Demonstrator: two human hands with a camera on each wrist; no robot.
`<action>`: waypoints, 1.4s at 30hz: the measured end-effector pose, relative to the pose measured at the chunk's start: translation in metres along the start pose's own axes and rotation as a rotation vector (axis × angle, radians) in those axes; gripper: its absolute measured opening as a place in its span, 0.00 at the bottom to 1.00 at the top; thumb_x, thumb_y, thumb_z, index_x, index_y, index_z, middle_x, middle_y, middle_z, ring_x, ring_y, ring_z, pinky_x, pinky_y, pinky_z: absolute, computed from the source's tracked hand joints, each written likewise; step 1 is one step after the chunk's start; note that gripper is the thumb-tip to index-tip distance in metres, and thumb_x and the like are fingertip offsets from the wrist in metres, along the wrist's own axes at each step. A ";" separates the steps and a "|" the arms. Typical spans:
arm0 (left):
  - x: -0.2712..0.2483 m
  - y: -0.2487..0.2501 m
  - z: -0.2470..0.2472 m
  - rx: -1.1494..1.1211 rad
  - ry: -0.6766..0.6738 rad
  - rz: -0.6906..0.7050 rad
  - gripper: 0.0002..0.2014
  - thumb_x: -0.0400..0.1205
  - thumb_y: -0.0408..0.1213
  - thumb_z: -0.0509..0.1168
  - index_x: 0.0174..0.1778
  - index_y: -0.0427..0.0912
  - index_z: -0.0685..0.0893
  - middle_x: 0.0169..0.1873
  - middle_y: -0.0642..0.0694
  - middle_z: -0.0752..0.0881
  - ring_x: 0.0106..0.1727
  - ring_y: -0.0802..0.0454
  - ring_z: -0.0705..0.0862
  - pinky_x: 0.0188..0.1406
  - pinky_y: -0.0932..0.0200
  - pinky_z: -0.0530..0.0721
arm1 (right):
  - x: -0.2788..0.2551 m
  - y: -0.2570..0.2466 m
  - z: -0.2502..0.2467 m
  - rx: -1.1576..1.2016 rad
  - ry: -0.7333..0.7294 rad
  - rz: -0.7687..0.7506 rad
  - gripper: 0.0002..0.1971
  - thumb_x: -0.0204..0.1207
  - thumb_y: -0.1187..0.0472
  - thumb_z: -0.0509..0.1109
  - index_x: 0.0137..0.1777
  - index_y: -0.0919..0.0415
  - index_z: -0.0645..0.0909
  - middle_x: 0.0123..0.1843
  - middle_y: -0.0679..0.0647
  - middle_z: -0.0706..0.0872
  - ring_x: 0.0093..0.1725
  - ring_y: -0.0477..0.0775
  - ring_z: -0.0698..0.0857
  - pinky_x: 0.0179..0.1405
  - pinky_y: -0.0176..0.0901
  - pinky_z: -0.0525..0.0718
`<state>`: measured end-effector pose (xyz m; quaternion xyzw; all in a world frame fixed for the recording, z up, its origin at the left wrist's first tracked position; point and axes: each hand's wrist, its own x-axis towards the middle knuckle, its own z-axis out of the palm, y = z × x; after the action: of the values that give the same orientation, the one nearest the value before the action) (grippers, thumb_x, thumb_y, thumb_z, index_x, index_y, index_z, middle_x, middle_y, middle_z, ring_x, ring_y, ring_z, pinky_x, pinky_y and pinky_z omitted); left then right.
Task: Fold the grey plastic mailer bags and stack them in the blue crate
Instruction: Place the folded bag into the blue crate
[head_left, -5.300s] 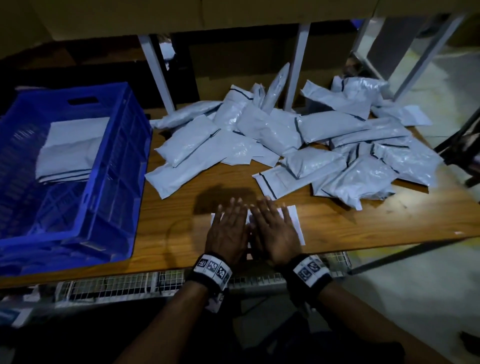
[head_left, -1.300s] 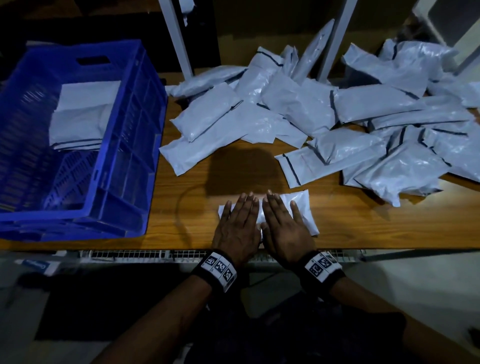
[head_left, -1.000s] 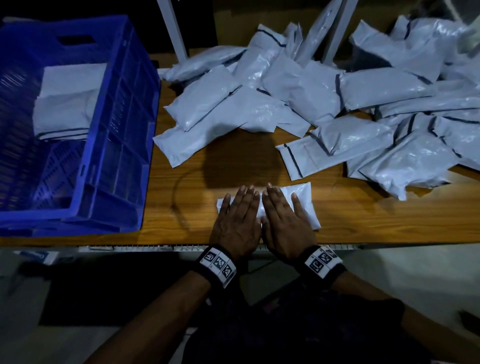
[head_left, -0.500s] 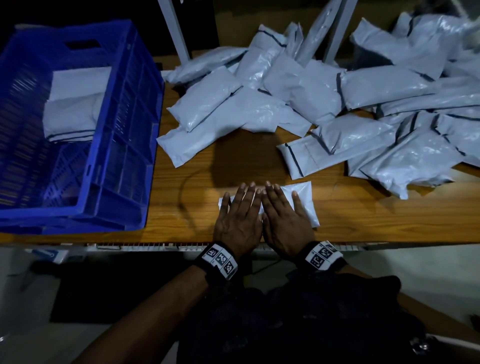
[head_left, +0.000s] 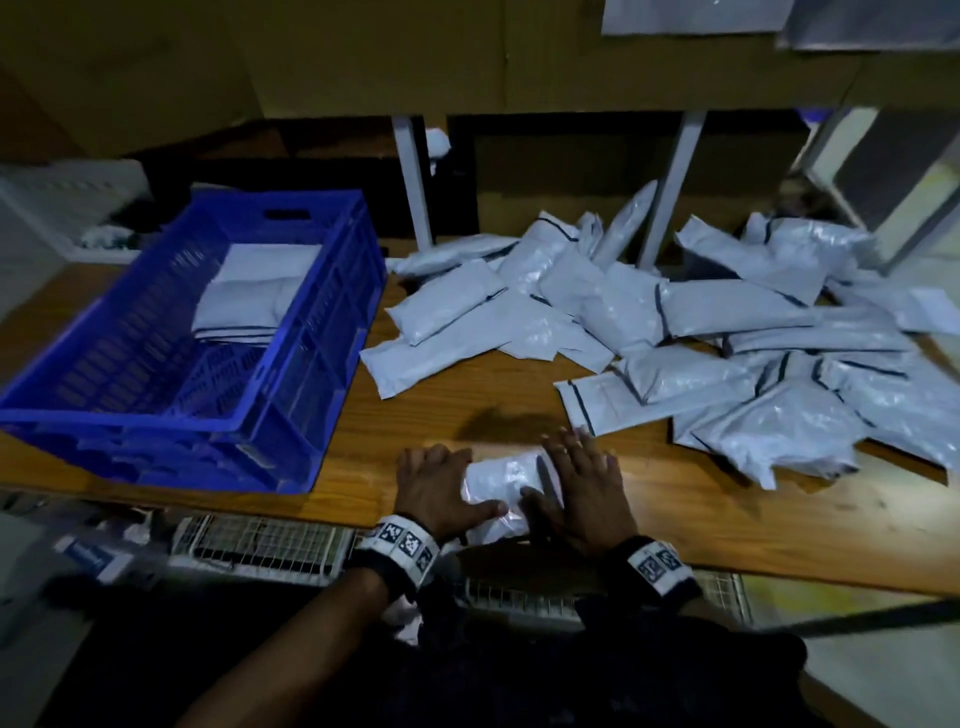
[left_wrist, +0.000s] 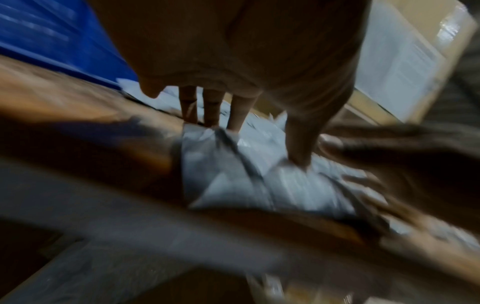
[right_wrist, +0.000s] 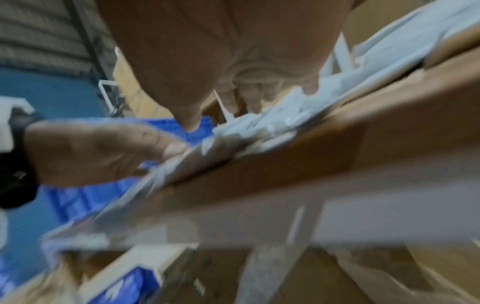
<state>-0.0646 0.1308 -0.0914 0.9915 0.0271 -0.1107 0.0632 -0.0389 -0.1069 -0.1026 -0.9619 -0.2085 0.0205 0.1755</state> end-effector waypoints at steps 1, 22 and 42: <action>0.000 -0.001 -0.006 -0.033 -0.049 -0.033 0.58 0.55 0.90 0.51 0.78 0.60 0.74 0.68 0.47 0.78 0.70 0.36 0.71 0.76 0.39 0.64 | 0.001 0.002 -0.004 0.004 -0.007 0.028 0.45 0.77 0.24 0.51 0.86 0.53 0.67 0.88 0.57 0.67 0.89 0.64 0.59 0.81 0.75 0.63; -0.104 -0.164 -0.199 -1.277 0.474 -0.308 0.31 0.68 0.28 0.84 0.66 0.44 0.85 0.26 0.50 0.84 0.31 0.53 0.86 0.32 0.54 0.85 | 0.082 -0.120 -0.111 1.350 -0.240 0.192 0.21 0.72 0.63 0.84 0.63 0.66 0.85 0.45 0.59 0.93 0.37 0.54 0.88 0.35 0.44 0.88; 0.077 -0.438 -0.350 -1.058 0.495 -0.251 0.16 0.72 0.19 0.79 0.41 0.45 0.87 0.49 0.32 0.91 0.46 0.41 0.91 0.57 0.41 0.91 | 0.309 -0.381 -0.104 1.209 0.187 0.420 0.08 0.75 0.76 0.78 0.49 0.68 0.84 0.52 0.70 0.90 0.42 0.61 0.91 0.40 0.53 0.94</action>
<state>0.0561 0.6138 0.1784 0.8110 0.2096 0.1457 0.5265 0.1044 0.3093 0.1368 -0.7116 0.0487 0.0845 0.6958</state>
